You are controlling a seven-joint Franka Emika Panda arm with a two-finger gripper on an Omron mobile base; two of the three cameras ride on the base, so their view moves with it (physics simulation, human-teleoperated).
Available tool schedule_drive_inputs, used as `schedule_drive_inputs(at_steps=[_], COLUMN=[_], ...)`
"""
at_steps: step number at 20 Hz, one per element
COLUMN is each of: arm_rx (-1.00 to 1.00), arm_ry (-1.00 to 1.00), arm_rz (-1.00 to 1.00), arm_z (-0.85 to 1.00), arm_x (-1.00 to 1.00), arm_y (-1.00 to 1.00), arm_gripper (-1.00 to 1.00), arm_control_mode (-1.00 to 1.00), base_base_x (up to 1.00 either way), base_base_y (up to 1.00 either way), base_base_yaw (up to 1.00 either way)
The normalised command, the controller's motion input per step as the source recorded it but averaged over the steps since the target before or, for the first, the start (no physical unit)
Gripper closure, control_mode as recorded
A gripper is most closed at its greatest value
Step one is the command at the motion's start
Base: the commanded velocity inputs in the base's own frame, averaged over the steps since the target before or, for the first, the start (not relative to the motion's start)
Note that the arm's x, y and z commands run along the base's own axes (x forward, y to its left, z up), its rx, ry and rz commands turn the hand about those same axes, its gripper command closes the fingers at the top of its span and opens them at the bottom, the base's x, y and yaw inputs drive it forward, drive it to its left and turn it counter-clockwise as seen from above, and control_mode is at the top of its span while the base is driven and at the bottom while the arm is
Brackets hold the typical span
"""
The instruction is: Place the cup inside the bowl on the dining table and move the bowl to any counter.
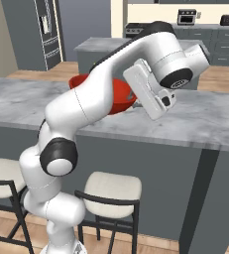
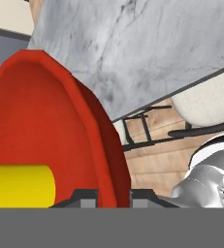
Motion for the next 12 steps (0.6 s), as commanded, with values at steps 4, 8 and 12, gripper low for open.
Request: schedule_drive_inputs(at_steps=[4, 8, 12], arm_rx=[0.0, 0.0, 0.0], arm_ry=[0.0, 0.0, 0.0], arm_rz=[0.0, 0.0, 0.0], arm_z=[0.0, 0.0, 0.0], arm_x=[0.0, 0.0, 0.0], arm_y=[0.0, 0.0, 0.0], arm_gripper=[1.0, 1.0, 1.0], arm_control_mode=[-1.0, 1.0, 1.0], base_base_x=[0.0, 0.0, 0.0], base_base_y=[0.0, 0.0, 0.0], base_base_yaw=[0.0, 0.0, 0.0])
